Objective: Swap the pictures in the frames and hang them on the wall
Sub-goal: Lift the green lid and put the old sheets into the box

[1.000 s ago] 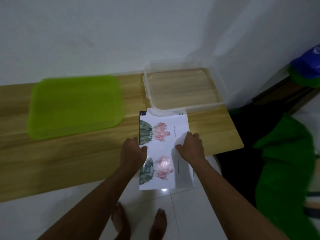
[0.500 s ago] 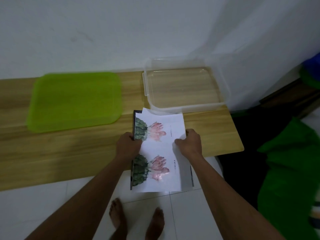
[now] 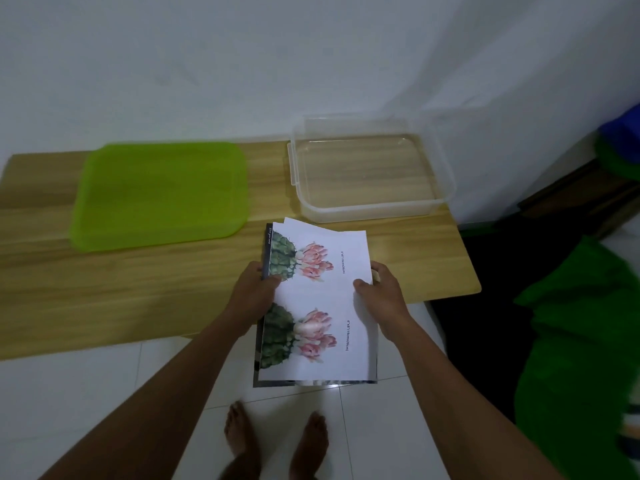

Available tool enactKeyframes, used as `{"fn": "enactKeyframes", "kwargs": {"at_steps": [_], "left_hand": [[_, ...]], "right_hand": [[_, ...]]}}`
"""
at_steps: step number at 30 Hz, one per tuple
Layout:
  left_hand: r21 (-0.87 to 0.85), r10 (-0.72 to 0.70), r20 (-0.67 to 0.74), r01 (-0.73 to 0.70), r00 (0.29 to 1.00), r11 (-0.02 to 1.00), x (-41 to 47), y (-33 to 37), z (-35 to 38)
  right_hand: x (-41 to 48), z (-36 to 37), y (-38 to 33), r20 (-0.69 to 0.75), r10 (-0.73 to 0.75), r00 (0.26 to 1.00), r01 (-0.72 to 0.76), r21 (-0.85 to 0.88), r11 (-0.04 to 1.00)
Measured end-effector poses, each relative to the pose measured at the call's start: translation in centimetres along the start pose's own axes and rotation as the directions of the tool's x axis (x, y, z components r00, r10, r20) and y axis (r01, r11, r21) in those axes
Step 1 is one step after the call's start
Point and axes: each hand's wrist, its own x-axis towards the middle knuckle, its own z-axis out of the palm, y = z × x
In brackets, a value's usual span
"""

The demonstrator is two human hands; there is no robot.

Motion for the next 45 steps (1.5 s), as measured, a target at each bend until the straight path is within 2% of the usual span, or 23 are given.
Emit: {"fn": "enactKeyframes", "kwargs": {"at_steps": [6, 13, 16, 21, 24, 27, 28, 31, 35, 37, 40, 42, 45], "left_hand": [[-0.1, 0.133, 0.056, -0.127, 0.99, 0.987, -2.7, 0.4, -0.5], [-0.11, 0.301, 0.054, -0.294, 0.952, 0.95, -5.8, 5.3, -1.8], [-0.137, 0.352, 0.049, -0.342, 0.935, 0.929, -6.2, 8.3, -2.1], [-0.094, 0.362, 0.035, -0.358, 0.931, 0.929, -4.9, 12.6, -2.6], [-0.19, 0.359, 0.046, -0.344, 0.932, 0.919, -3.2, 14.8, -1.8], [-0.276, 0.283, 0.002, -0.271, 0.959, 0.922, -0.1, 16.0, -0.2], [-0.248, 0.264, -0.046, -0.267, 0.963, 0.931, 1.3, 15.9, 0.4], [0.109, 0.286, -0.136, -0.273, 0.949, 0.956, 4.6, 15.1, 1.8], [0.335, 0.259, 0.066, -0.266, 0.964, 0.904, 8.1, 14.0, 3.6], [0.453, 0.192, 0.112, -0.222, 0.975, 0.863, 9.6, 13.8, 4.4], [0.571, 0.158, 0.045, -0.155, 0.986, 0.806, 11.4, 13.3, 5.3], [0.618, 0.176, 0.012, -0.146, 0.984, 0.773, 12.2, 13.3, 5.4], [0.611, 0.142, 0.064, -0.152, 0.988, 0.777, 13.0, 13.7, 5.3]], "right_hand": [[-3.6, -1.9, -0.3, 0.088, -0.076, 0.993, 0.075, 0.016, 0.997], [-7.2, -4.0, -4.7, 0.039, -0.231, 0.972, 0.229, 0.066, 0.971], [-7.4, -5.1, -7.9, 0.017, -0.313, 0.95, 0.312, 0.037, 0.949], [-5.4, -7.4, -13.8, 0.02, -0.404, 0.915, 0.404, -0.005, 0.915], [-2.4, -8.8, -16.8, 0.065, -0.416, 0.907, 0.419, -0.045, 0.907], [2.0, -10.6, -19.2, 0.123, -0.421, 0.899, 0.432, -0.096, 0.897], [3.9, -11.3, -20.0, 0.143, -0.417, 0.897, 0.435, -0.125, 0.892], [9.9, -12.9, -21.9, 0.231, -0.392, 0.89, 0.438, -0.2, 0.877], [16.2, -14.0, -24.7, 0.374, -0.354, 0.857, 0.483, -0.347, 0.804], [18.7, -13.5, -26.4, 0.455, -0.334, 0.825, 0.532, -0.43, 0.729], [22.2, -11.9, -28.4, 0.588, -0.279, 0.759, 0.624, -0.536, 0.568], [24.5, -10.4, -29.3, 0.663, -0.234, 0.711, 0.683, -0.573, 0.453], [27.5, -8.2, -30.4, 0.719, -0.17, 0.673, 0.728, -0.605, 0.323]]}}
